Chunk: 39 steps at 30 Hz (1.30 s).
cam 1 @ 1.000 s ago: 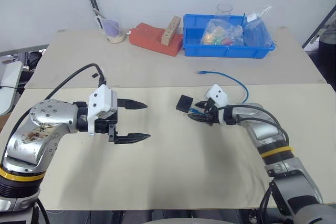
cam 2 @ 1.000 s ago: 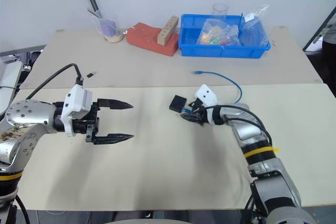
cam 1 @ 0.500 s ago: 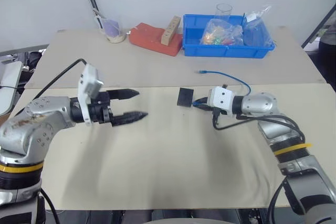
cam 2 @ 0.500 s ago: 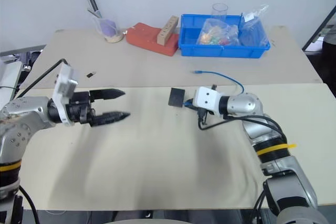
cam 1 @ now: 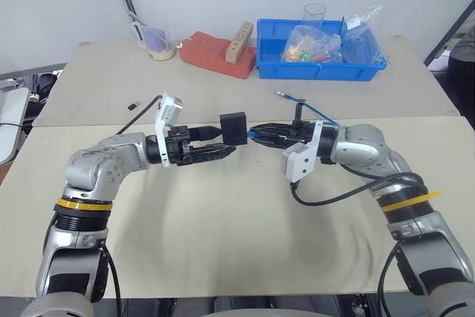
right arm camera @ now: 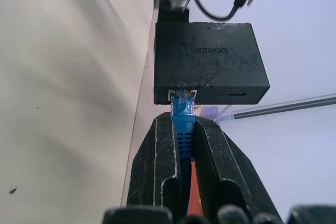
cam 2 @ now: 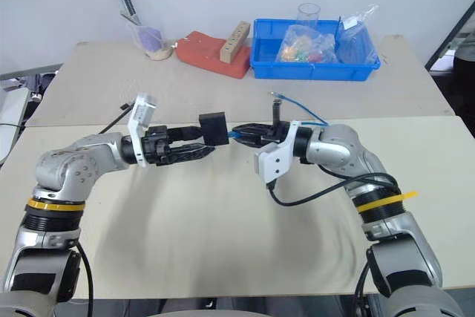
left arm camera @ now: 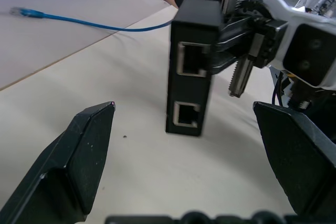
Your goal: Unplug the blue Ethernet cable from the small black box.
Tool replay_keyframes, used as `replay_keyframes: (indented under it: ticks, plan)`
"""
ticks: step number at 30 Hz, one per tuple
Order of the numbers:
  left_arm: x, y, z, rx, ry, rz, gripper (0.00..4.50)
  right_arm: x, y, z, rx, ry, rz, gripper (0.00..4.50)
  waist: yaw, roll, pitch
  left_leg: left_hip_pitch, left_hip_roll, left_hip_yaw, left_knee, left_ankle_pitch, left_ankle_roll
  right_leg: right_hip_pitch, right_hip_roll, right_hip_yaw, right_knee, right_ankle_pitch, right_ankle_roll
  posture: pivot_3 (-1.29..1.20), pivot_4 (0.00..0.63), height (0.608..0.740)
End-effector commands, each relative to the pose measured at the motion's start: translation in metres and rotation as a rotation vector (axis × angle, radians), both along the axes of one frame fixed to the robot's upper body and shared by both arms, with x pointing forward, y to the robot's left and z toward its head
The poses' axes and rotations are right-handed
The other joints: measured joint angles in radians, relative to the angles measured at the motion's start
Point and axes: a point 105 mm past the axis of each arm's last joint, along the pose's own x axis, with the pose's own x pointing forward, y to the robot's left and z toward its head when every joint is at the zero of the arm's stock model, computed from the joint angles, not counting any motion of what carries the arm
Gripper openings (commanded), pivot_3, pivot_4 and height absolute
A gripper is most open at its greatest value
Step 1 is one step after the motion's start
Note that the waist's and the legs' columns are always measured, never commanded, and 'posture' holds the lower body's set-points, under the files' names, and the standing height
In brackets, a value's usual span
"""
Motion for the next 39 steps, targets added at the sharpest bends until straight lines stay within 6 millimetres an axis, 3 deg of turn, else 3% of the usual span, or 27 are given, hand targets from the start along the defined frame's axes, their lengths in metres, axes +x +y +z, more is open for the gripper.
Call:
replay_keyframes:
  ticks: [1, 3, 9, 10, 12, 14, 18, 22, 25, 31, 39]
  plan:
    - [0.001, 0.000, 0.017, -0.024, -0.074, -0.023, 4.25, -0.004, 0.007, 0.018, 0.032, -0.069, 0.040, 0.04, -0.001, 0.000, 0.000, 0.000, 0.000, 0.000, 0.000, 0.000, 0.000, 0.000, 0.000, 0.000, 0.000, 0.000, 0.000, 0.00, 0.150, 0.740]
    - [0.000, 0.000, 0.019, -0.027, -0.062, -0.039, 3.71, -0.004, 0.008, 0.017, 0.027, -0.066, 0.042, 0.04, -0.002, 0.000, 0.000, 0.000, 0.000, 0.000, 0.000, 0.000, 0.000, 0.000, 0.000, 0.000, 0.000, 0.000, 0.000, 0.00, 0.150, 0.740]
    - [-0.001, -0.002, 0.019, -0.020, -0.063, -0.053, 0.80, -0.005, 0.011, 0.016, 0.024, -0.059, 0.059, 0.04, -0.002, 0.000, 0.000, 0.000, 0.000, 0.000, 0.000, 0.000, 0.000, 0.000, 0.000, 0.000, 0.000, 0.000, 0.000, 0.00, 0.150, 0.740]
    - [-0.001, -0.003, 0.018, -0.013, -0.072, -0.050, 0.53, -0.006, 0.012, 0.016, 0.025, -0.049, 0.066, 0.04, -0.002, 0.000, 0.000, 0.000, 0.000, 0.000, 0.000, 0.000, 0.000, 0.000, 0.000, 0.000, 0.000, 0.000, 0.000, 0.00, 0.150, 0.740]
    - [-0.001, -0.004, 0.017, 0.006, -0.086, -0.056, 0.55, -0.008, 0.012, 0.013, 0.031, 0.048, 0.076, 1.06, -0.002, 0.000, 0.000, 0.000, 0.000, 0.000, 0.000, 0.000, 0.000, 0.000, 0.000, 0.000, 0.000, 0.000, 0.000, 0.00, 0.150, 0.740]
    - [-0.002, -0.005, 0.017, 0.021, -0.102, -0.069, 0.55, -0.009, 0.008, 0.007, 0.014, 0.180, 0.064, 1.72, -0.002, 0.000, 0.000, 0.000, 0.000, 0.000, 0.000, 0.000, 0.000, 0.000, 0.000, 0.000, 0.000, 0.000, 0.000, 0.00, 0.150, 0.740]
    - [-0.005, -0.003, 0.016, 0.049, -0.135, -0.103, 0.55, -0.009, -0.006, 0.007, 0.099, 0.650, -0.009, 3.10, 0.002, 0.000, 0.000, -0.001, 0.000, -0.001, 0.001, 0.000, 0.000, 0.000, 0.000, 0.000, 0.000, 0.000, 0.000, 0.00, 0.150, 0.740]
    - [-0.011, -0.004, 0.016, 0.066, -0.159, -0.159, 0.55, -0.011, -0.009, 0.026, 0.224, 1.102, -0.034, 3.10, 0.000, 0.000, 0.000, -0.001, 0.000, -0.002, 0.001, 0.000, 0.000, 0.001, 0.000, -0.001, 0.000, 0.000, 0.000, 0.00, 0.150, 0.740]
    - [-0.014, -0.005, 0.017, 0.076, -0.177, -0.197, 0.55, -0.014, -0.010, 0.023, 0.187, 1.279, -0.035, 3.10, -0.001, 0.000, 0.000, 0.000, 0.000, -0.002, 0.001, 0.000, 0.001, 0.000, 0.000, -0.001, -0.001, 0.000, 0.000, 0.00, 0.150, 0.740]
    - [-0.016, -0.006, 0.019, 0.083, -0.196, -0.217, 0.55, -0.021, -0.007, 0.023, 0.143, 1.415, -0.022, 3.10, 0.000, 0.000, 0.000, -0.002, 0.000, -0.002, 0.001, -0.001, 0.001, -0.001, 0.001, -0.002, -0.001, 0.000, 0.000, 0.00, 0.150, 0.740]
    - [-0.020, -0.007, 0.021, 0.085, -0.202, -0.234, 0.55, -0.021, -0.001, 0.021, 0.135, 1.458, -0.014, 3.10, 0.000, 0.000, 0.000, -0.002, 0.000, -0.002, 0.001, -0.001, 0.001, -0.001, 0.001, -0.002, -0.001, 0.000, 0.000, 0.00, 0.150, 0.740]
